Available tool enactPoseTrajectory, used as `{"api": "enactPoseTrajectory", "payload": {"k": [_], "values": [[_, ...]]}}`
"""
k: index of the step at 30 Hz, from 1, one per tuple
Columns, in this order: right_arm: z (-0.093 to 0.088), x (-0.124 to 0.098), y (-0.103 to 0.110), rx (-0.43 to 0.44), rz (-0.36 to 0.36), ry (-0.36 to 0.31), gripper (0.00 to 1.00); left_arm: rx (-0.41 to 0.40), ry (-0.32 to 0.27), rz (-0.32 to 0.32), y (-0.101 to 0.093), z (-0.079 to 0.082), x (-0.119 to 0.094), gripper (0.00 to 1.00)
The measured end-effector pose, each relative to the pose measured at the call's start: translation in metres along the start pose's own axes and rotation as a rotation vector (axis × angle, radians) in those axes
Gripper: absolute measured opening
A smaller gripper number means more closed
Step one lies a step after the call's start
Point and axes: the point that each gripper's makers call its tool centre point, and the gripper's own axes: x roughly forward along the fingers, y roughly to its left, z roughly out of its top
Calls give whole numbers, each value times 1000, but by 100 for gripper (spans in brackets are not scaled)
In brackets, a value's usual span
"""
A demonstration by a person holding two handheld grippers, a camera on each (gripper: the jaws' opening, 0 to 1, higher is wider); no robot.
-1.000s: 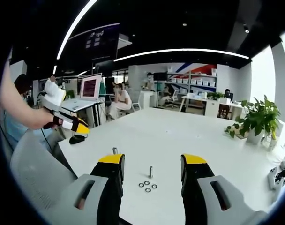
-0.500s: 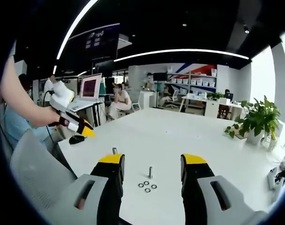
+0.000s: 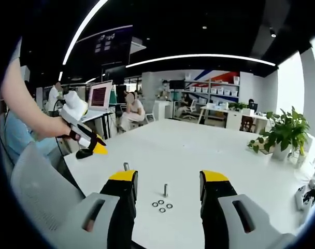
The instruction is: Place the washer onto the threaded stud by aligning its center hole with the stud, sliding it down to the base, and recovering from edge contact or off-axis alignment until the washer reaches the visible bottom stop.
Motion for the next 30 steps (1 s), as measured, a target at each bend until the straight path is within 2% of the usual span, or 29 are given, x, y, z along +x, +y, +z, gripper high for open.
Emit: {"api": "enactPoseTrajectory", "payload": {"k": [13, 20, 30], "values": [[-1, 0, 2, -11, 7, 8, 50, 81, 83, -34, -1, -9, 11, 32], [-1, 0, 1, -9, 4, 9, 50, 188, 152, -62, -5, -18, 21, 32], [0, -1, 0, -6, -2, 3, 50, 250, 219, -95, -9, -26, 28, 32]]}}
